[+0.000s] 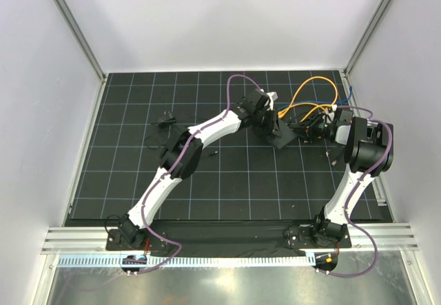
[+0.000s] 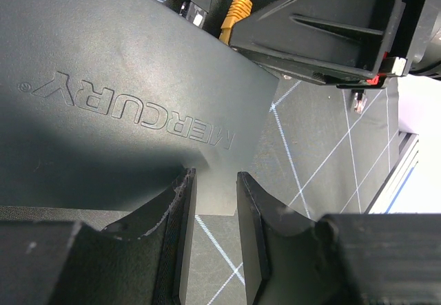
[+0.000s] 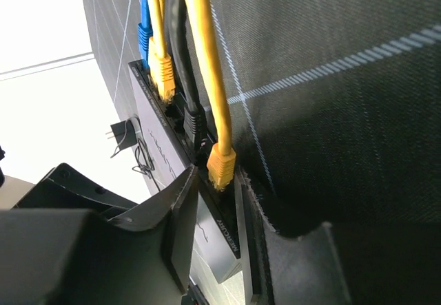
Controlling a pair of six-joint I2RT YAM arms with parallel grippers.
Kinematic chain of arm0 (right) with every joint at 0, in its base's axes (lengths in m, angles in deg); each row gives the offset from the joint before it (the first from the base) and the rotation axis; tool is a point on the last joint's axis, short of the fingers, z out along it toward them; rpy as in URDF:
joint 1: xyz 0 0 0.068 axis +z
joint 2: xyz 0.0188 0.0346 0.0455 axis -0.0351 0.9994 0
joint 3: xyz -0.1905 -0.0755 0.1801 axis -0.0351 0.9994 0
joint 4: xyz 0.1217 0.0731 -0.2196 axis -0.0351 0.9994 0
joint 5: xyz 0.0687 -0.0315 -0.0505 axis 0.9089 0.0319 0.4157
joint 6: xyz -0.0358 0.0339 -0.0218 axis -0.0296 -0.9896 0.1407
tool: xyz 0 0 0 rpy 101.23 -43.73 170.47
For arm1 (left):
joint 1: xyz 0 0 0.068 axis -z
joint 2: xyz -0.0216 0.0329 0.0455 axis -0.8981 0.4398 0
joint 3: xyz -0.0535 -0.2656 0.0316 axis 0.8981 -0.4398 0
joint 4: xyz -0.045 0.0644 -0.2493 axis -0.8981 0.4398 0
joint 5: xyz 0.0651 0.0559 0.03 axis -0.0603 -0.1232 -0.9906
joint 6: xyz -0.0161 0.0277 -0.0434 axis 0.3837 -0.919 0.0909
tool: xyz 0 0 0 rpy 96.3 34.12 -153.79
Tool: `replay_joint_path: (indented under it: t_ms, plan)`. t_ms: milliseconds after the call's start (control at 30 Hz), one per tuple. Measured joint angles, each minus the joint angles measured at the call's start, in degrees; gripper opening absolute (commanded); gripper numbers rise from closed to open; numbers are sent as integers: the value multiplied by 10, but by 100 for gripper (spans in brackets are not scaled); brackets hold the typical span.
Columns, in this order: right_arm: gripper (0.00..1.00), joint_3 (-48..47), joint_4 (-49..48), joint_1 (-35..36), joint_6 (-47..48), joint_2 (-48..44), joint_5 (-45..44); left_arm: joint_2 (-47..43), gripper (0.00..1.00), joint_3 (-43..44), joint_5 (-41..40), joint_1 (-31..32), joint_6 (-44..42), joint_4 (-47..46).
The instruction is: Pull the plug from the switch port
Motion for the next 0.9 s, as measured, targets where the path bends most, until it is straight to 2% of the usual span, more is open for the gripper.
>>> replay_joint_path:
  t_ms: [267,300,467,567,900]
  plan:
    - [27,9,-19,-3,-3,4,1,0,34,0,2,0,5,0]
    - [21,9,-22,-3,-5,5,2,0,34,-1,2,0,6,0]
    - [11,13,-37,-5,-17,11,9,0,31,-3,4,0,11,-1]
    - [2,19,-61,-7,-30,18,18,0,27,-5,4,-1,14,-1]
    - [1,63,-177,-10,-112,28,15,8,22,1,10,-3,33,7]
